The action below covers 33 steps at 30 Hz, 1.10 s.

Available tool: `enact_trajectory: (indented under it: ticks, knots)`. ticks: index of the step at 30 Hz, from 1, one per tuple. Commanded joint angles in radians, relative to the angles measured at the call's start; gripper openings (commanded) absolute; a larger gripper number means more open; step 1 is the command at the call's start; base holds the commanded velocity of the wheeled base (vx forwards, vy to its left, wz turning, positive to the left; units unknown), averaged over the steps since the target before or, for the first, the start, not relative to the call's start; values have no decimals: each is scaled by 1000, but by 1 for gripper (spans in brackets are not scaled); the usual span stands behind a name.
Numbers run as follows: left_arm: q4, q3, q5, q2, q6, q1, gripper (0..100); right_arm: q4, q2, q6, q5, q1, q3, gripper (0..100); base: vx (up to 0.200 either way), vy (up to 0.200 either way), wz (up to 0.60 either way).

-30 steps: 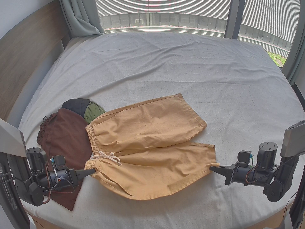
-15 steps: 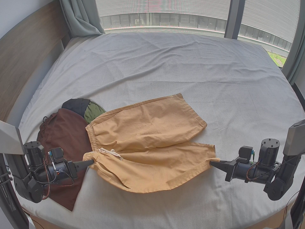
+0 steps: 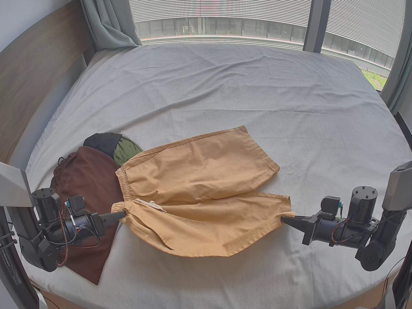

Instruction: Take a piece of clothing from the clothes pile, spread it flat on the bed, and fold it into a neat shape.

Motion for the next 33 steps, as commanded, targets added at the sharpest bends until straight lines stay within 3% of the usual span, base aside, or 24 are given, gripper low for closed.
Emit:
enact_trajectory:
  ticks: [1, 33]
  knots:
    - [-1, -4, 0, 3, 0, 2, 0, -1, -26, -1, 0, 7, 6, 0, 0, 0, 0]
    - [-1, -30, 20, 11, -22, 14, 0, 10, -216, -4, -1, 18, 47, 0, 0, 0, 0]
